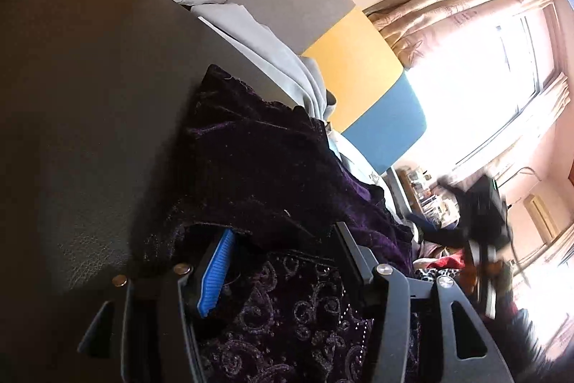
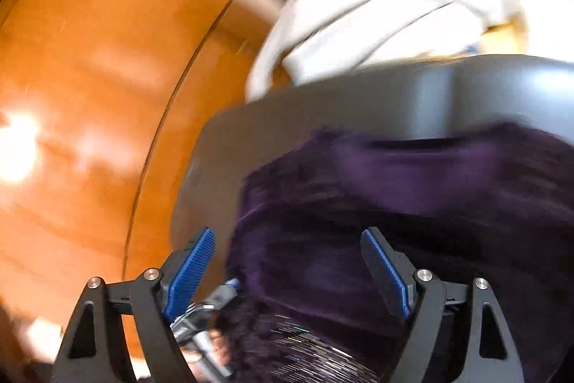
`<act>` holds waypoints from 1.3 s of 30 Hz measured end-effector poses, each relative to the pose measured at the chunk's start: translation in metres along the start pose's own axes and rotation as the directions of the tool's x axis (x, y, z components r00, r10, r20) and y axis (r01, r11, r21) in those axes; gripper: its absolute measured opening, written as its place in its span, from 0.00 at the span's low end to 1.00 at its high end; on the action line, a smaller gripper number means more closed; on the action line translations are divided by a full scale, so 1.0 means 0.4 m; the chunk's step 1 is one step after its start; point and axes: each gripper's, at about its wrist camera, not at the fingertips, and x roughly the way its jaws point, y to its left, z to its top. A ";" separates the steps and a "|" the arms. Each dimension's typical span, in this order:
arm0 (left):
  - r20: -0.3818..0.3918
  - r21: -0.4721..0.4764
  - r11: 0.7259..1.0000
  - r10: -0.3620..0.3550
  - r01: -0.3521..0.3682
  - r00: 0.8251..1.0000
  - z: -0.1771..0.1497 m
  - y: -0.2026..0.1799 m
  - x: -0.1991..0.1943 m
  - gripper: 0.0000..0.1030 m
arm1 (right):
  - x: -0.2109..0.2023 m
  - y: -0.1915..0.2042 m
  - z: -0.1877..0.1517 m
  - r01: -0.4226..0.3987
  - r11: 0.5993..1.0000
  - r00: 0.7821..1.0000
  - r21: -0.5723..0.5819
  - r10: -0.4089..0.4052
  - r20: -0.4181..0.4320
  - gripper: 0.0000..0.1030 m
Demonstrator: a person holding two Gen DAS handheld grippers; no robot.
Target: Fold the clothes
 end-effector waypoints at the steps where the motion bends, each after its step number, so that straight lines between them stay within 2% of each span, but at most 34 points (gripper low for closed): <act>1: -0.007 0.017 1.000 0.011 -0.011 1.000 -0.002 -0.013 -0.001 0.56 | -0.053 -0.042 -0.027 0.062 0.998 0.997 0.026 -0.063 0.049 0.79; 2: -0.014 0.034 0.999 0.022 -0.022 1.000 -0.004 -0.026 -0.003 0.56 | -0.091 -0.071 -0.052 0.117 0.992 0.990 0.042 -0.120 0.077 0.75; 3: -0.015 0.048 0.999 0.025 -0.025 1.000 -0.007 -0.036 -0.007 0.56 | -0.127 -0.103 -0.083 0.177 0.982 0.978 0.061 -0.182 0.098 0.62; 4: -0.016 0.064 0.998 0.025 -0.024 1.000 -0.009 -0.052 -0.014 0.56 | -0.147 -0.128 -0.103 0.200 0.977 0.972 0.077 -0.208 0.108 0.47; 5: -0.019 0.080 0.997 0.025 -0.024 1.000 -0.011 -0.068 -0.021 0.56 | -0.165 -0.151 -0.121 0.217 0.972 0.967 0.093 -0.227 0.117 0.43; 7: -0.030 0.135 0.991 0.013 -0.009 0.999 -0.014 -0.113 -0.034 0.56 | -0.196 -0.183 -0.141 0.229 0.969 0.962 0.092 -0.239 0.129 0.42; 9: -0.043 0.191 0.982 0.007 0.001 0.999 -0.014 -0.157 -0.040 0.57 | -0.183 -0.199 -0.137 0.283 0.956 0.947 0.084 -0.292 0.134 0.42; 14: -0.095 0.303 0.952 0.000 0.029 0.995 -0.017 -0.244 -0.027 0.61 | -0.170 -0.181 -0.137 0.337 0.938 0.908 0.085 -0.348 0.233 0.42; 15: -0.109 0.308 0.951 -0.001 0.034 0.994 -0.016 -0.257 -0.017 0.61 | -0.171 -0.176 -0.136 0.341 0.935 0.899 0.093 -0.354 0.257 0.48; 16: -0.122 0.311 0.950 0.001 0.037 0.992 -0.017 -0.266 -0.006 0.61 | -0.166 -0.180 -0.132 0.345 0.933 0.897 0.101 -0.359 0.258 0.57; 17: -0.131 0.315 0.948 0.003 0.039 0.991 -0.016 -0.275 0.001 0.61 | -0.160 -0.186 -0.129 0.348 0.931 0.895 0.110 -0.364 0.256 0.58; 19: -0.148 0.322 0.946 0.006 0.042 0.989 -0.012 -0.292 0.017 0.61 | -0.141 -0.195 -0.126 0.331 0.937 0.908 0.108 -0.347 0.235 0.57; 20: -0.150 0.327 0.944 0.005 0.044 0.989 -0.006 -0.298 0.015 0.61 | -0.129 -0.189 -0.126 0.340 0.936 0.906 0.092 -0.352 0.235 0.53; 22: -0.151 0.336 0.941 0.003 0.048 0.989 0.009 -0.308 0.010 0.61 | -0.132 -0.169 -0.132 0.393 0.918 0.888 0.043 -0.392 0.240 0.04; 25: -0.192 0.320 0.942 -0.036 0.097 0.981 0.037 -0.328 0.012 0.62 | -0.150 -0.121 -0.151 0.433 0.901 0.869 -0.025 -0.411 0.275 0.05; 27: -0.269 0.291 0.941 -0.093 0.173 0.959 0.050 -0.356 0.038 0.63 | -0.162 -0.082 -0.167 0.439 0.896 0.865 -0.069 -0.400 0.304 0.05; 29: -0.332 0.220 0.944 -0.163 0.244 0.929 0.051 -0.376 0.072 0.67 | -0.181 -0.037 -0.190 0.394 0.913 0.878 -0.103 -0.341 0.335 0.05; 31: -0.386 0.142 0.940 -0.236 0.310 0.892 0.051 -0.395 0.106 0.72 | -0.196 0.013 -0.216 0.349 0.926 0.891 -0.144 -0.281 0.356 0.05; 33: -0.433 0.059 0.928 -0.309 0.369 0.847 0.051 -0.415 0.140 0.74 | -0.187 0.059 -0.248 0.326 0.925 0.903 -0.195 -0.243 0.354 0.05; 36: -0.454 0.008 0.931 -0.321 0.364 0.831 0.046 -0.421 0.174 0.76 | -0.161 0.116 -0.305 0.302 0.917 0.919 -0.260 -0.207 0.336 0.05; 37: -0.469 -0.013 0.932 -0.326 0.363 0.821 0.039 -0.420 0.189 0.77 | -0.151 0.131 -0.327 0.293 0.914 0.924 -0.279 -0.196 0.327 0.05; 39: -0.502 -0.029 0.942 -0.303 0.335 0.810 0.024 -0.410 0.214 0.78 | -0.132 0.159 -0.365 0.289 0.903 0.931 -0.319 -0.187 0.314 0.05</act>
